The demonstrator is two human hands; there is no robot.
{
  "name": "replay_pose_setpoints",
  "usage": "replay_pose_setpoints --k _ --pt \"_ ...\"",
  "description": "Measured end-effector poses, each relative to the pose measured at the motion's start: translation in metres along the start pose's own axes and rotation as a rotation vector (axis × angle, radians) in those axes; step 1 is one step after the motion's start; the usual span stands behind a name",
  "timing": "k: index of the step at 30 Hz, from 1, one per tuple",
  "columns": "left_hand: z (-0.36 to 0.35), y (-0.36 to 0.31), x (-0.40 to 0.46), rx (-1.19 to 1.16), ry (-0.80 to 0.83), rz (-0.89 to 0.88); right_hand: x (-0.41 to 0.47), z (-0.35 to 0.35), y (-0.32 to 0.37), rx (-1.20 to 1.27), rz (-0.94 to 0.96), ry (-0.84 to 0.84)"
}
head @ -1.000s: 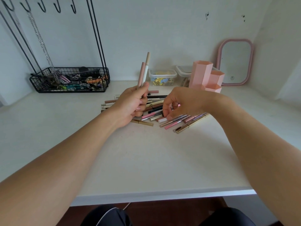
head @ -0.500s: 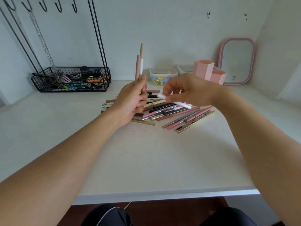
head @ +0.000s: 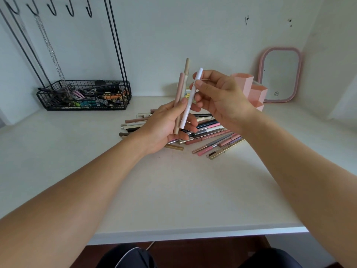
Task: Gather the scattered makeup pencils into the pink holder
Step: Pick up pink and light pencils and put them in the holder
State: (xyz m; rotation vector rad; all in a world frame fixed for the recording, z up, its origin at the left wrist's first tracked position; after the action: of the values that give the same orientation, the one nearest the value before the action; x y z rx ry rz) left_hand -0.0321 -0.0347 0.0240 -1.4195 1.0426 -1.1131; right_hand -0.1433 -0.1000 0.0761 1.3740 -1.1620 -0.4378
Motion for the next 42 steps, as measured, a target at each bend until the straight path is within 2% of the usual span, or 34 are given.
replay_pose_setpoints --k 6,10,13,16,20,22,27,35,40,42 --pt "-0.009 0.01 -0.004 -0.032 0.105 0.093 0.002 0.004 -0.005 -0.278 0.063 -0.051" --pt "-0.01 0.013 -0.003 0.026 0.095 0.086 0.004 0.012 -0.01 -0.413 0.012 -0.092" --pt "-0.008 0.009 -0.002 0.093 0.068 0.038 0.005 0.016 -0.011 -0.46 -0.042 -0.046" --pt "-0.003 0.002 -0.001 0.063 0.015 0.008 0.001 0.016 -0.005 -0.595 -0.098 0.124" --pt "0.007 -0.003 0.001 0.074 -0.084 -0.003 -0.016 0.023 -0.002 -1.087 -0.166 0.507" --pt "0.008 0.001 0.002 0.084 -0.091 0.013 -0.024 0.023 -0.006 -1.187 -0.21 0.617" --pt "0.009 0.001 0.005 0.113 -0.079 -0.018 -0.03 0.012 -0.02 -1.254 -0.248 0.73" --pt "0.012 0.002 0.006 0.091 -0.118 0.006 -0.031 0.007 -0.024 -1.359 -0.191 0.748" --pt "0.012 0.003 0.008 0.088 -0.125 0.017 -0.028 0.008 -0.018 -1.331 -0.104 0.704" --pt "0.013 0.004 0.008 0.082 -0.122 0.017 -0.02 0.01 -0.009 -1.266 -0.038 0.627"
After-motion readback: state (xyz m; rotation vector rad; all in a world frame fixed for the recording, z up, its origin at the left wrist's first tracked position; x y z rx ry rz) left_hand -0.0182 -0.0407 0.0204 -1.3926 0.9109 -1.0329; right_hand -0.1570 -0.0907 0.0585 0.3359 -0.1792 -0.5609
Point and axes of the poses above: each hand's wrist, its own x-axis towards the middle knuckle, its own z-axis out of the back of the hand, y = z × x, the point moved 7 cm from there along x, towards the middle knuckle, and after that the axes turned 8 degrees about -y, right-handed, at the moved point
